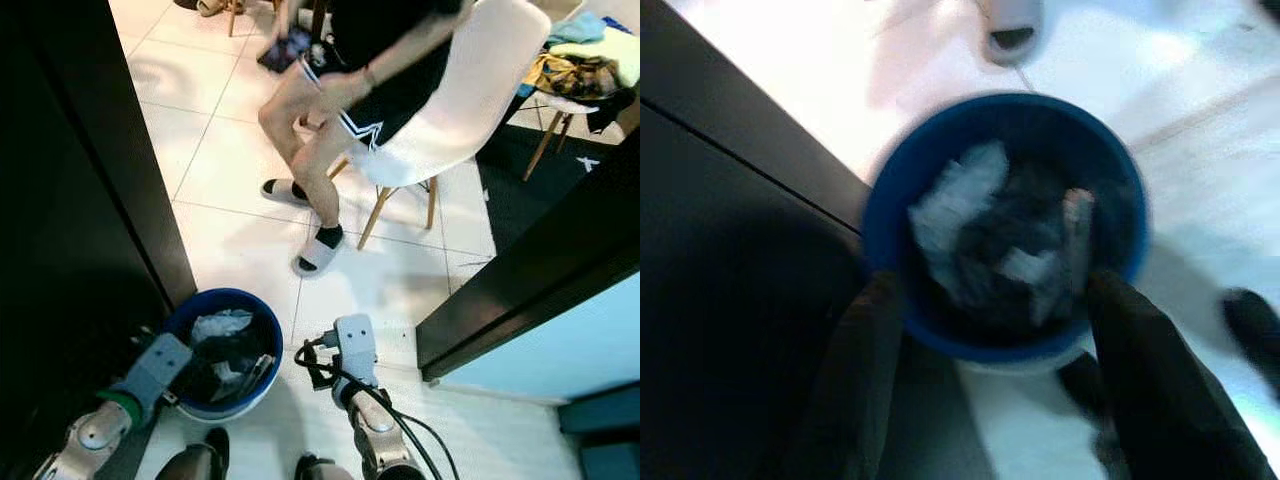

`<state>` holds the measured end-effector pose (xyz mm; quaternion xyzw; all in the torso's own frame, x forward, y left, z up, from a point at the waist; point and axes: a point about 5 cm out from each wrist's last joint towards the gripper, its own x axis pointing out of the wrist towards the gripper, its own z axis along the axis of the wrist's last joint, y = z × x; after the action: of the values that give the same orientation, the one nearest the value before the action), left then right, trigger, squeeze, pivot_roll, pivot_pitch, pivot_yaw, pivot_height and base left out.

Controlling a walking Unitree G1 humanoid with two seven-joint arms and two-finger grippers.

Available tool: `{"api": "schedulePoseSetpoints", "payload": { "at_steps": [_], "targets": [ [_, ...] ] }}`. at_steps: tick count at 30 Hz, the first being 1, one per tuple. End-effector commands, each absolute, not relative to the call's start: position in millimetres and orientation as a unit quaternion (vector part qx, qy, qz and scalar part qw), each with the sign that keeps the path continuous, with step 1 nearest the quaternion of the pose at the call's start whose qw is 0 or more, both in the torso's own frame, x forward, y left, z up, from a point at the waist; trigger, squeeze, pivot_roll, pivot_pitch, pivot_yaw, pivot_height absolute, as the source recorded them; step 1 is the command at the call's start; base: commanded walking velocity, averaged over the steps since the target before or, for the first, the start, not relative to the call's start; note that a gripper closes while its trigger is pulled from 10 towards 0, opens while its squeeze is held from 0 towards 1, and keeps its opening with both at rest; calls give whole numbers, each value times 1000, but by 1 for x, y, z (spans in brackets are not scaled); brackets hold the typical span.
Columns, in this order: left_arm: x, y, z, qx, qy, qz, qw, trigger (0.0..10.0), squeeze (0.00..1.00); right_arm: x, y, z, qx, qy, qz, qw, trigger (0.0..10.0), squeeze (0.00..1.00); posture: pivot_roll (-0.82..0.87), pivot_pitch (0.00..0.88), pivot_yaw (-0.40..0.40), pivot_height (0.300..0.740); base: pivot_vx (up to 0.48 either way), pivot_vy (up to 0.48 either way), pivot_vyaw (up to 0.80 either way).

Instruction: Clean up the room

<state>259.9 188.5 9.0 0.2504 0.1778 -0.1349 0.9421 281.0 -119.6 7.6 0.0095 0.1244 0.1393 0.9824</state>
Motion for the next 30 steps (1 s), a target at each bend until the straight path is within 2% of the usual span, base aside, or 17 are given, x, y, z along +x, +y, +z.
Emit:
{"api": "schedulePoseSetpoints", "payload": {
  "at_steps": [1,5,8,11,14,21,30],
  "targets": [
    [243,192,-10,211,226,-125,943,10000,0,270,-122,-3,7,143,138,980,10000,0,125,177,-50,740,0,0,0],
    [225,201,-27,160,265,-80,948,10000,0,252,-134,-21,-12,186,136,973,10000,0,113,175,-70,740,0,0,0],
    [218,201,-33,149,274,-76,947,10000,0,240,-145,-32,-30,213,138,967,10000,0,104,167,-90,740,0,0,0],
    [218,201,-33,149,274,-76,947,10000,0,240,-145,-32,-30,213,138,967,10000,0,104,167,-90,740,0,0,0],
    [204,203,-46,132,307,-56,941,10000,0,231,-161,-38,-4,230,105,967,10000,0,102,145,-86,740,0,0,0],
    [201,209,-51,124,322,-20,938,10000,0,232,-161,-38,8,228,90,969,10000,0,96,138,-75,740,0,0,0],
    [210,205,-48,144,312,-31,939,10000,0,235,-152,-38,5,228,93,969,10000,0,111,115,-57,740,0,0,0]
  ]
}}
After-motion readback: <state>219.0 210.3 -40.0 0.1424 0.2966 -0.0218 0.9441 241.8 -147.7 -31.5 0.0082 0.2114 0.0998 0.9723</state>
